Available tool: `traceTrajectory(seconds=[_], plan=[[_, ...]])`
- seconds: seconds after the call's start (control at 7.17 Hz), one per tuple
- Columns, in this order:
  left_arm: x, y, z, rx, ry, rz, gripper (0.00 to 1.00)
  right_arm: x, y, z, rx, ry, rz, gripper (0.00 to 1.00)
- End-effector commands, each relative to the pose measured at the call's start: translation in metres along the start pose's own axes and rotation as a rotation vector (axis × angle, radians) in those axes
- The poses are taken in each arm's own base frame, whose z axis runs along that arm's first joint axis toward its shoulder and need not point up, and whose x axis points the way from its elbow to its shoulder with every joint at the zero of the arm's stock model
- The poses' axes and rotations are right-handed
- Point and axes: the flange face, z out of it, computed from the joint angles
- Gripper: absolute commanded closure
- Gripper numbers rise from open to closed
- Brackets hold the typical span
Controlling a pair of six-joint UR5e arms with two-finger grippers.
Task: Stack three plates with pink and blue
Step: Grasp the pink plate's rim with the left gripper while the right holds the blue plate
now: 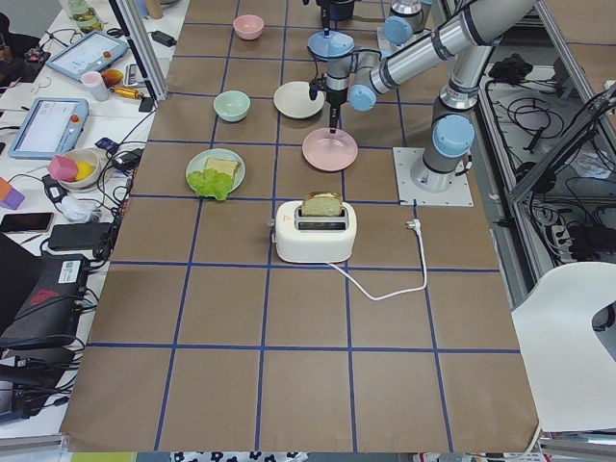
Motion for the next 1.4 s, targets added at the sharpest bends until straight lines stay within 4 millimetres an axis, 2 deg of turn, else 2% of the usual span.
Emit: traceTrajectory(seconds=[0.0,0.14,0.28,0.56,0.98,1.12,1.26], plan=[[0.000,-0.002,0.003,0.000,-0.003,0.040,0.69,-0.001,0.003,0.004,0.025,0.017,-0.012,0.82],[-0.001,-0.002,0.002,0.004,-0.016,0.066,0.95,-0.001,0.003,0.004,0.026,0.018,-0.015,0.96],[-0.002,-0.004,0.001,0.012,-0.030,0.073,1.00,-0.001,0.004,0.004,0.025,0.019,-0.015,1.00],[0.002,-0.015,-0.027,0.108,-0.025,0.050,1.00,-0.001,0.002,0.000,0.033,0.023,-0.014,1.00],[0.027,-0.062,-0.093,0.166,-0.010,0.030,1.00,-0.001,0.001,-0.008,0.047,0.026,-0.012,1.00],[0.038,-0.080,-0.113,0.198,0.019,-0.015,1.00,-0.002,0.002,-0.016,0.063,0.035,-0.011,1.00],[0.067,-0.085,-0.125,0.218,0.061,0.014,1.00,-0.004,0.005,-0.021,0.054,0.026,-0.011,1.00]])
